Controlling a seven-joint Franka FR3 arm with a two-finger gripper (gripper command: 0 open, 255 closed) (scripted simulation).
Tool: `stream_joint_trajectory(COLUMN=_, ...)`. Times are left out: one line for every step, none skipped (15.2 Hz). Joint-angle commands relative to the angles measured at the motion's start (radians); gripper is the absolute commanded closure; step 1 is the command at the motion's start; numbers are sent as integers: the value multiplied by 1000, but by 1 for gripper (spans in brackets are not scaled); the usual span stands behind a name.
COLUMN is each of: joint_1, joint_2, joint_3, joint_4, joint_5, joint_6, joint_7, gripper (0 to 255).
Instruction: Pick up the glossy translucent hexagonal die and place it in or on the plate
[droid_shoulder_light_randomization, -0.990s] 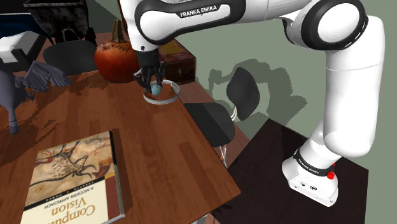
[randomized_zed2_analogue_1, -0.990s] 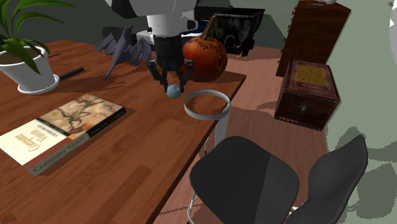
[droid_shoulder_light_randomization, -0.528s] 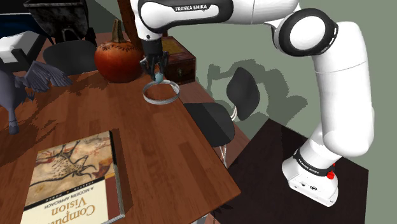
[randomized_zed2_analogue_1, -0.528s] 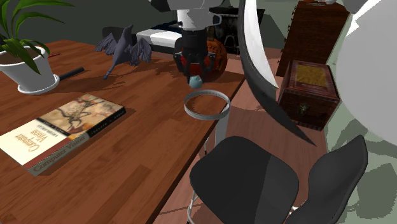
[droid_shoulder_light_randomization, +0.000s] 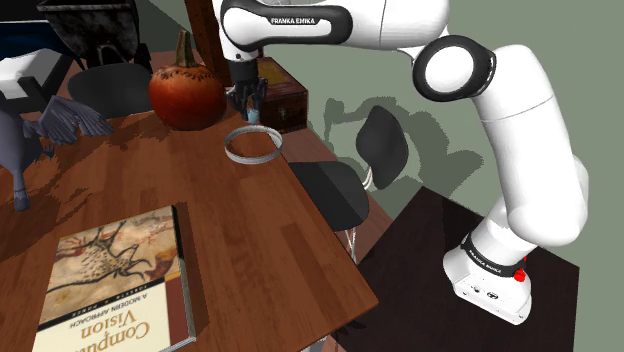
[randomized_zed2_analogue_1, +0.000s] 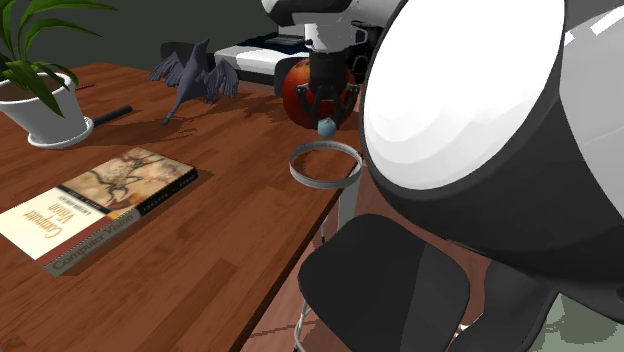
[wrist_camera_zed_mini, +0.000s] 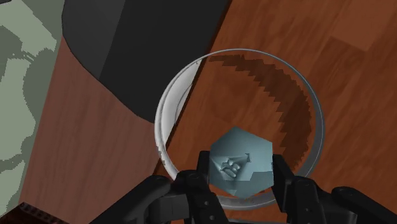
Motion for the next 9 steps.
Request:
stream_joint_trajectory(joint_1=-10, joint_2=-4, joint_3=0, joint_4=-37, joint_5=0, joint_6=32, joint_7=2, gripper=255)
stream_joint_trajectory(joint_1=-14, joint_2=-6, joint_3=1, joint_4=-55, joint_5=0, joint_6=47, joint_7=4, gripper=255)
stream_joint_trajectory(joint_1=-17, joint_2=-8, joint_3=1, joint_4=-71, joint_5=0, joint_6=61, joint_7=6, gripper=255)
stream_joint_trajectory(joint_1=-20, joint_2=-9, joint_3=1, joint_4=-87, joint_5=0, joint_6=75, joint_7=8, gripper=255)
stream_joint_trajectory(joint_1=-23, joint_2=-9, joint_3=1, joint_4=-102, joint_5=-1, joint_6=89, joint_7=10, gripper=255)
stream_joint_trajectory(joint_1=-26, joint_2=-9, joint_3=1, joint_4=-117, joint_5=-1, joint_6=103, joint_7=12, gripper=255)
stream_joint_trajectory(joint_1=-28, joint_2=-9, joint_3=0, joint_4=-130, joint_5=-2, joint_6=116, joint_7=14, gripper=255)
stream_joint_trajectory(joint_1=-30, joint_2=-9, joint_3=0, joint_4=-143, joint_5=-3, joint_6=129, joint_7=15, gripper=255)
stream_joint_trajectory(joint_1=-32, joint_2=-8, joint_3=0, joint_4=-155, joint_5=-4, joint_6=141, joint_7=17, gripper=255)
